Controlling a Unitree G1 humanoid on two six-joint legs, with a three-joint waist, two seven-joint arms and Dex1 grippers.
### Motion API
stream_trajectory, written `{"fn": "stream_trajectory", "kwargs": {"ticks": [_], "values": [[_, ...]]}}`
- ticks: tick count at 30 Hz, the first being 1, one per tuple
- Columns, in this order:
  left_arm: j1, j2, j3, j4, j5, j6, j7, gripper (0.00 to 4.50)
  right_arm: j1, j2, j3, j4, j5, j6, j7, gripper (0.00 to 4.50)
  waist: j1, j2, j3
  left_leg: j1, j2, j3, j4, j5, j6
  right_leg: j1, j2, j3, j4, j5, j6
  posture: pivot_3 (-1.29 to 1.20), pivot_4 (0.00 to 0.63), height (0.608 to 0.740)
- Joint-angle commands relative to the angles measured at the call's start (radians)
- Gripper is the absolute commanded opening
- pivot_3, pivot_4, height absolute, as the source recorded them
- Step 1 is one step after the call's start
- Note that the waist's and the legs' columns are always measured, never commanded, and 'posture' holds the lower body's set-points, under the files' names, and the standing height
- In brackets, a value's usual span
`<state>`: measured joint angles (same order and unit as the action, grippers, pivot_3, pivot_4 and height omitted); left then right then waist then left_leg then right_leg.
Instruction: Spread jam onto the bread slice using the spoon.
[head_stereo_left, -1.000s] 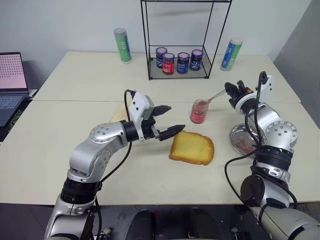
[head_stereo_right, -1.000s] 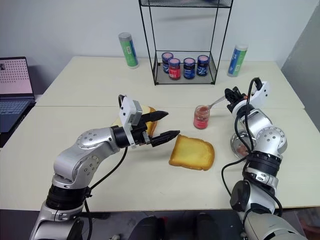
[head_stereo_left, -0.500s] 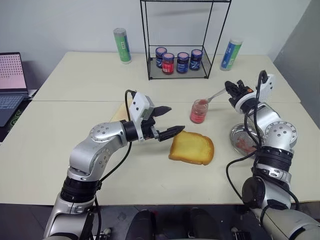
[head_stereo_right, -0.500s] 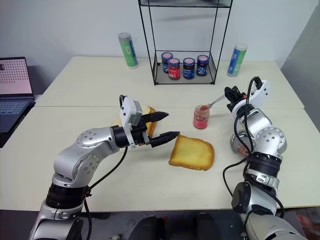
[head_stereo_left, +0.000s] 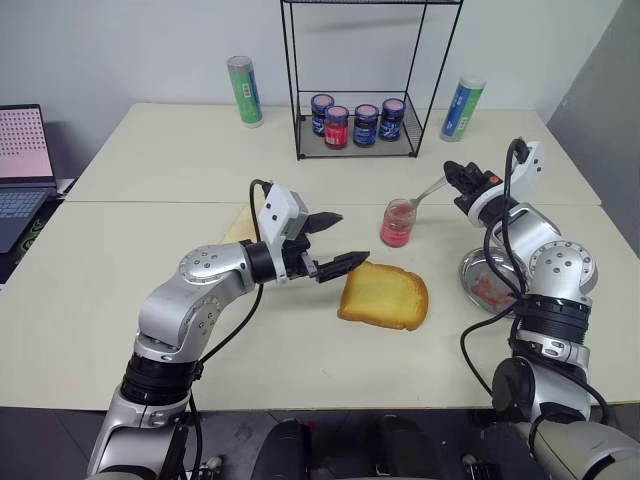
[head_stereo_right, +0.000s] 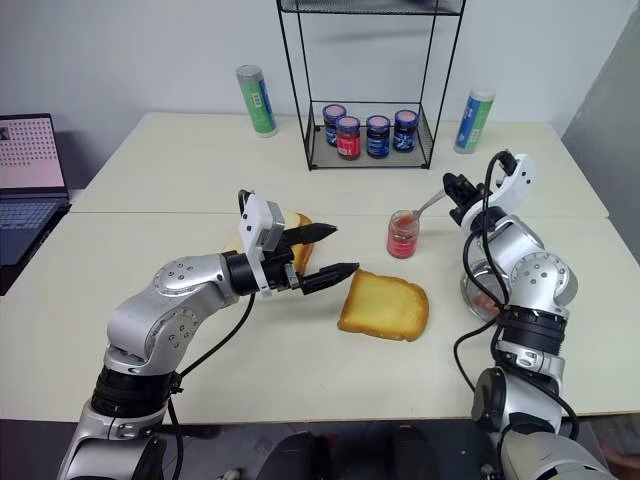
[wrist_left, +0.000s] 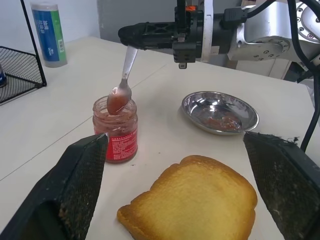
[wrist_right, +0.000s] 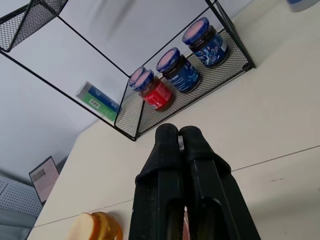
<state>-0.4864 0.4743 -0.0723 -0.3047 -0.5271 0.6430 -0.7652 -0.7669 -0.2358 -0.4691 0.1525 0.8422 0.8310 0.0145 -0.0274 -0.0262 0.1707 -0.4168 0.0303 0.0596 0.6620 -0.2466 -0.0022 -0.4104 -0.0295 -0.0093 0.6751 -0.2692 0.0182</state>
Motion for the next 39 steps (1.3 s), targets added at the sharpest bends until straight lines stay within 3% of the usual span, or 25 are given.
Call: {"fn": "stream_trajectory", "kwargs": {"ticks": [1, 9, 17, 23, 28, 31, 35, 39], "values": [[-0.011, 0.0, 0.018, -0.029, -0.003, -0.019, 0.005, 4.5, -0.017, -0.019, -0.004, -0.026, -0.002, -0.023, 0.011, 0.09, 0.0, 0.0, 0.0, 0.0, 0.0, 0.0, 0.0, 0.0, 0.0, 0.0, 0.0, 0.0, 0.0, 0.0, 0.0, 0.0, 0.15, 0.74], [-0.013, 0.004, 0.019, -0.028, -0.006, -0.019, 0.004, 4.5, -0.021, -0.015, -0.014, -0.018, 0.003, -0.038, -0.002, 0.09, 0.0, 0.0, 0.0, 0.0, 0.0, 0.0, 0.0, 0.0, 0.0, 0.0, 0.0, 0.0, 0.0, 0.0, 0.0, 0.0, 0.15, 0.74], [-0.014, 0.015, 0.026, -0.03, -0.012, -0.015, -0.004, 4.5, -0.023, 0.048, -0.123, -0.011, 0.119, -0.023, -0.112, 0.09, 0.0, 0.0, 0.0, 0.0, 0.0, 0.0, 0.0, 0.0, 0.0, 0.0, 0.0, 0.0, 0.0, 0.0, 0.0, 0.0, 0.15, 0.74], [-0.013, 0.069, 0.06, -0.08, -0.094, 0.031, -0.07, 4.5, -0.027, 0.131, -0.23, -0.051, 0.339, -0.019, -0.25, 0.09, -0.001, 0.0, 0.0, 0.0, 0.001, 0.0, 0.0, 0.0, 0.0, 0.0, 0.0, 0.0, 0.0, 0.0, 0.0, 0.0, 0.15, 0.74], [-0.014, 0.16, 0.095, -0.109, -0.144, 0.055, -0.141, 4.5, 0.017, 0.129, -0.208, -0.148, 0.467, 0.033, -0.319, 0.09, -0.002, 0.001, 0.001, 0.0, 0.001, 0.0, -0.001, 0.0, 0.0, -0.001, 0.0, 0.0, 0.0, 0.0, 0.0, 0.0, 0.15, 0.74], [0.021, 0.238, 0.132, -0.149, -0.199, 0.09, -0.195, 4.5, 0.087, 0.105, -0.178, -0.267, 0.623, 0.096, -0.395, 0.09, -0.002, 0.001, 0.001, 0.0, 0.001, 0.0, -0.001, 0.0, 0.0, -0.001, 0.0, 0.0, -0.001, 0.0, 0.0, 0.0, 0.15, 0.74], [0.125, 0.307, 0.172, -0.206, -0.235, 0.105, -0.229, 4.5, 0.217, 0.094, -0.078, -0.443, 0.83, 0.113, -0.508, 0.09, -0.003, 0.002, 0.001, 0.0, 0.001, 0.0, -0.002, 0.0, 0.0, 0.0, -0.002, 0.0, -0.002, 0.0, 0.0, 0.0, 0.15, 0.74], [0.224, 0.329, 0.169, -0.256, -0.217, 0.072, -0.234, 4.5, 0.339, 0.103, 0.023, -0.546, 0.923, 0.052, -0.596, 0.09, -0.003, 0.002, 0.001, 0.0, 0.001, 0.0, -0.002, 0.0, 0.0, 0.0, -0.002, 0.0, -0.002, -0.001, 0.0, 0.0, 0.15, 0.74]]}}
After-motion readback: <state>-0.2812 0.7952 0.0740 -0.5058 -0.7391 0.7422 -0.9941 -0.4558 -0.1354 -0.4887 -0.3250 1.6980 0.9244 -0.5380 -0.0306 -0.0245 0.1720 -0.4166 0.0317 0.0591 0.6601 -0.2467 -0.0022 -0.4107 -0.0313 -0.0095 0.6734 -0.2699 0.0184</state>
